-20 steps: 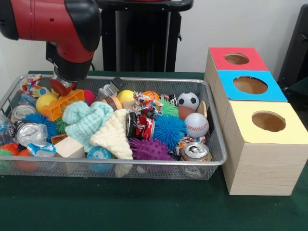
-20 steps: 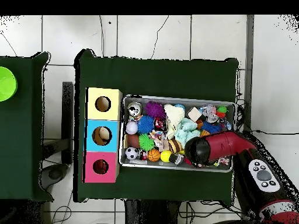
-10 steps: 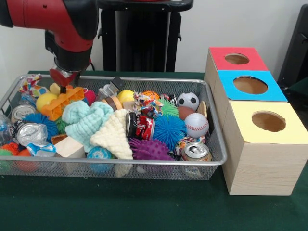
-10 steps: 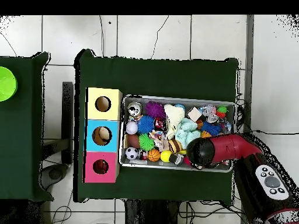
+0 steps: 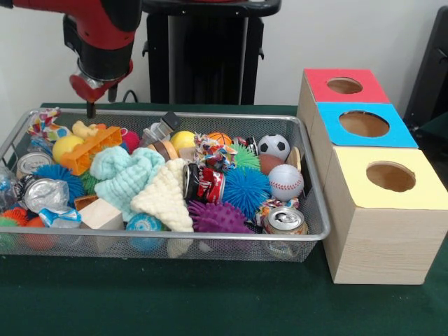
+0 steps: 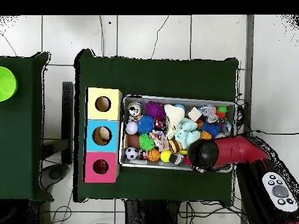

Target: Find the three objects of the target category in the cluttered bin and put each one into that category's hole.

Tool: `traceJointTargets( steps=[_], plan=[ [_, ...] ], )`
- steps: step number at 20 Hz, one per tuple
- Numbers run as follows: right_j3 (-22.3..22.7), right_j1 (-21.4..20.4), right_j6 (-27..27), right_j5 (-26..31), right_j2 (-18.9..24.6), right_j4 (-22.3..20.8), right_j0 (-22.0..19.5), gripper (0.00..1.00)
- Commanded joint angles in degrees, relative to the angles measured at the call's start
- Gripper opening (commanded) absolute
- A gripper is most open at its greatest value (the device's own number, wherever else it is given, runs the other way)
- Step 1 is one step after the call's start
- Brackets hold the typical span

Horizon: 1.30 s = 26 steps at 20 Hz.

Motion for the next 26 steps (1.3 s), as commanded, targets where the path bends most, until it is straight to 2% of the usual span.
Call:
traceJointTargets(
  steps=[1, 9, 16, 22, 26],
  plan=[
    [3.9, -3.0, -6.6, 5.9, 2.1, 2.3, 0.6, 1.00],
    [1.5, 0.0, -6.7, 3.5, 1.5, -1.2, 0.3, 1.00],
    [-2.6, 7.0, -5.6, -2.4, 0.7, -6.1, -0.4, 1.00],
    [-4.3, 10.4, -3.4, -5.8, 0.6, -8.8, -0.7, 1.00],
    [-5.8, 12.1, -4.1, -7.3, 1.2, -10.9, -1.1, 1.00]
  ],
)
